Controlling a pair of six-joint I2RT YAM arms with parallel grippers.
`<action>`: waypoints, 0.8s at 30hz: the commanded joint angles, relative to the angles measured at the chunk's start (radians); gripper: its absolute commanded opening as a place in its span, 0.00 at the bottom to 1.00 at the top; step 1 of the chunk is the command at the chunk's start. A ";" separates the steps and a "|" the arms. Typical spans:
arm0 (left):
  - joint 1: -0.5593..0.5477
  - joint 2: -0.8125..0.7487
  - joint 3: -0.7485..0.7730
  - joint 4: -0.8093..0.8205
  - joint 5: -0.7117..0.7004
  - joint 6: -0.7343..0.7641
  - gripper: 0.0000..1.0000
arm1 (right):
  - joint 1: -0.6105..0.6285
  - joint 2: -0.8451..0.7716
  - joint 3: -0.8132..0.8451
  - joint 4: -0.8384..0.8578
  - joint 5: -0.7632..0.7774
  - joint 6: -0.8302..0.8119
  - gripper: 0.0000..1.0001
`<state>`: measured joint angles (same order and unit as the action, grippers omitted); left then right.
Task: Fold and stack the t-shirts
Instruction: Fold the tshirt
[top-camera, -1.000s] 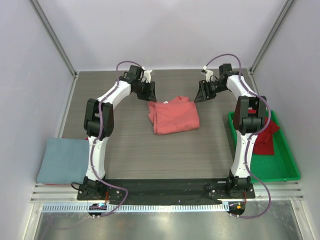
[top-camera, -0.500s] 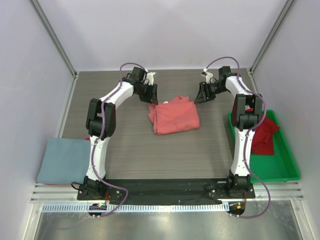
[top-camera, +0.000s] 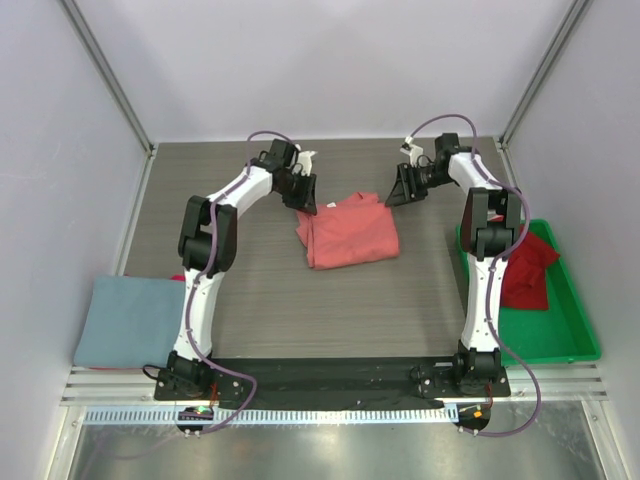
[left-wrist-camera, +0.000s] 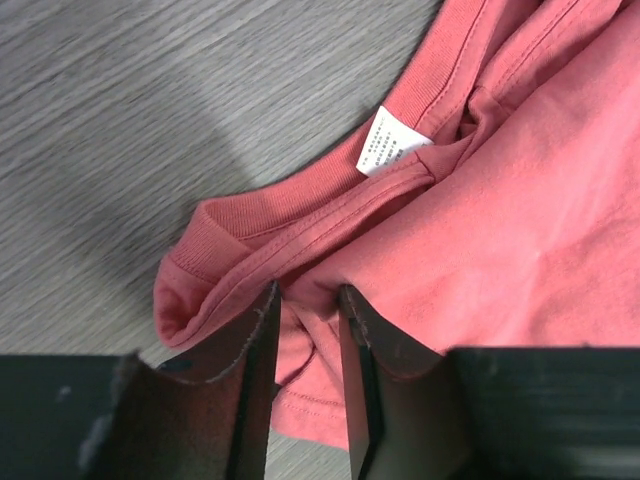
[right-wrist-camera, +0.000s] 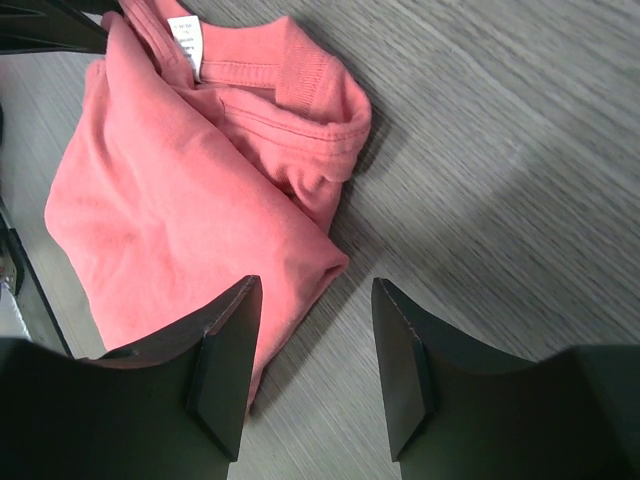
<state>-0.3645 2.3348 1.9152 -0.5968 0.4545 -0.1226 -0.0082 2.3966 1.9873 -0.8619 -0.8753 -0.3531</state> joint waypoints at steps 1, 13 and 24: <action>-0.005 -0.003 0.042 0.005 0.007 0.014 0.30 | 0.008 0.015 0.038 0.017 -0.050 0.014 0.53; -0.004 -0.029 0.031 0.005 -0.014 0.023 0.03 | 0.037 0.033 0.038 0.038 -0.105 0.026 0.25; -0.005 -0.143 -0.014 -0.006 -0.002 0.035 0.00 | 0.047 -0.059 0.051 0.066 -0.157 0.034 0.02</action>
<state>-0.3664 2.3188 1.9110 -0.6041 0.4446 -0.1070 0.0299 2.4443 2.0068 -0.8234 -0.9825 -0.3164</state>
